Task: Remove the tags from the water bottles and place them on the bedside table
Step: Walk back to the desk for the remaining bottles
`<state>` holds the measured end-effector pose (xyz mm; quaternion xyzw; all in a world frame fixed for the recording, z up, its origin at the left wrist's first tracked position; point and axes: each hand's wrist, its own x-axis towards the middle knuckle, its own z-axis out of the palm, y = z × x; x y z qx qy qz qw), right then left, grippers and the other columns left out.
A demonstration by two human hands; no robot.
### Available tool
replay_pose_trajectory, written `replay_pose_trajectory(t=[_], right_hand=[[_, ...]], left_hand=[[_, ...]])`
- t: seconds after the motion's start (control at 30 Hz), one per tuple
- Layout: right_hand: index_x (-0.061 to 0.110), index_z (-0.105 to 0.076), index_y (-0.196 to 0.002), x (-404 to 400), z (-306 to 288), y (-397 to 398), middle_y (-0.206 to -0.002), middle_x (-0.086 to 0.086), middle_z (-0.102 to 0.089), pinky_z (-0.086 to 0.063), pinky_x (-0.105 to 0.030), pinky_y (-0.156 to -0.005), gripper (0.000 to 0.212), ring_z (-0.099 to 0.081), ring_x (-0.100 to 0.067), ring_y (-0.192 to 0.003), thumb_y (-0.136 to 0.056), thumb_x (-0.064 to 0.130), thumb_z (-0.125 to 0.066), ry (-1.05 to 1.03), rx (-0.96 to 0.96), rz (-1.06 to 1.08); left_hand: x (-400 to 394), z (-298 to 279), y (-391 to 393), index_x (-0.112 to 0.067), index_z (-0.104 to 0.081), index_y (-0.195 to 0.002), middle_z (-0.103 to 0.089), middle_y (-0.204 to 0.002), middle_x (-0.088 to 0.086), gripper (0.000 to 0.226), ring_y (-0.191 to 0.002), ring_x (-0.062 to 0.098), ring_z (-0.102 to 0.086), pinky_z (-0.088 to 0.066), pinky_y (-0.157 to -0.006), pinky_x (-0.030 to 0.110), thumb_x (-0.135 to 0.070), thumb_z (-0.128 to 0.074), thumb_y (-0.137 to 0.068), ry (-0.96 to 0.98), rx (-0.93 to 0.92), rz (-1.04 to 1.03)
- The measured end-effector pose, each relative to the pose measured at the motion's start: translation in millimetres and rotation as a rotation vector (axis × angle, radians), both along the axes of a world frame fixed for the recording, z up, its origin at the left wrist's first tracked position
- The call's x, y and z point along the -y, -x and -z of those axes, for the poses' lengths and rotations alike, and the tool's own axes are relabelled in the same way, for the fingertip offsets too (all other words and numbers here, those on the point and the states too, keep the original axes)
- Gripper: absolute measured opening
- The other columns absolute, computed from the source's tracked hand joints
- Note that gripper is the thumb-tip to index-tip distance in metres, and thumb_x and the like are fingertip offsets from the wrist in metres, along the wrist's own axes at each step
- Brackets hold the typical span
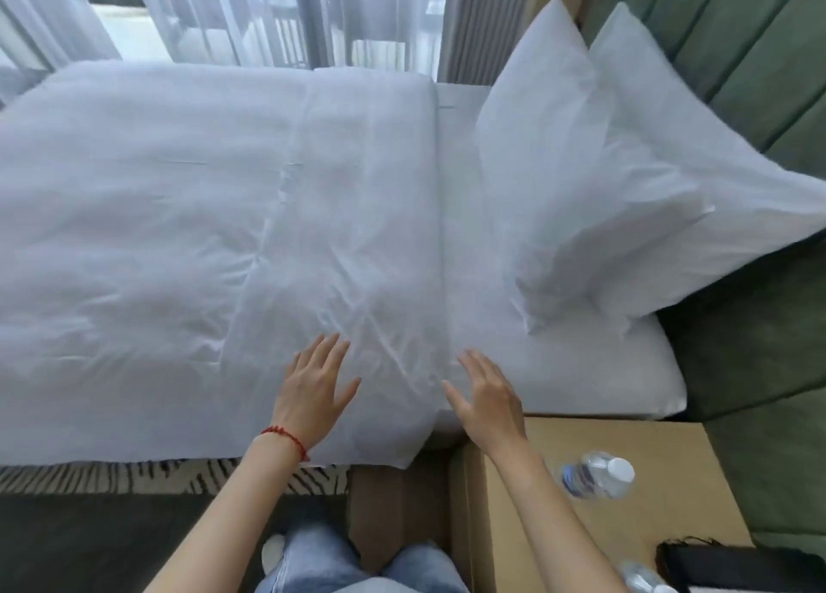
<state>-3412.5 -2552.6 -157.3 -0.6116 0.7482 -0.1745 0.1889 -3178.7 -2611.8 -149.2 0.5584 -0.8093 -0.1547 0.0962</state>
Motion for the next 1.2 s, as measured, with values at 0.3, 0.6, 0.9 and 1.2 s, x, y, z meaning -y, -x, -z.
replay_pose_trajectory(t=[0.3,0.6,0.9,1.2], right_hand=[[0.016,-0.039,-0.137,83,-14,-180,-0.146,-0.004,-0.039,-0.033,-0.033,-0.108,0.053,-0.035,-0.019,-0.135,-0.092,0.039,-0.050,0.031,-0.054,-0.377],[0.016,-0.043,-0.135,137,-19,-373,-0.144,-0.005,-0.041,-0.036,-0.036,-0.104,0.050,-0.038,-0.021,-0.133,-0.092,0.038,-0.051,0.074,-0.056,-0.740],[0.023,-0.036,-0.139,141,-19,-562,-0.149,0.001,-0.035,-0.031,-0.034,-0.109,0.053,-0.032,-0.018,-0.136,-0.093,0.048,-0.041,0.065,-0.063,-1.183],[0.025,-0.034,-0.139,150,-17,-675,-0.151,0.001,-0.031,-0.032,-0.035,-0.109,0.053,-0.028,-0.018,-0.139,-0.093,0.050,-0.038,0.058,-0.102,-1.455]], left_hand=[[9,-7,-177,-0.009,-0.037,-0.137,-0.038,-0.145,0.013,0.056,-0.137,0.029,-0.030,-0.024,-0.111,0.048,-0.037,-0.051,-0.090,0.044,-0.004,-0.321],[-19,-5,-351,-0.013,-0.030,-0.140,-0.029,-0.151,0.010,0.057,-0.141,0.025,-0.020,-0.018,-0.114,0.045,-0.040,-0.045,-0.092,0.048,0.008,-0.671],[-86,-13,-480,-0.008,-0.040,-0.135,-0.038,-0.145,0.014,0.053,-0.138,0.030,-0.028,-0.025,-0.111,0.048,-0.032,-0.052,-0.090,0.081,0.000,-1.101],[-116,-17,-545,-0.006,-0.047,-0.131,-0.048,-0.138,0.017,0.054,-0.129,0.036,-0.042,-0.039,-0.102,0.052,-0.031,-0.061,-0.085,0.031,0.067,-1.363]])
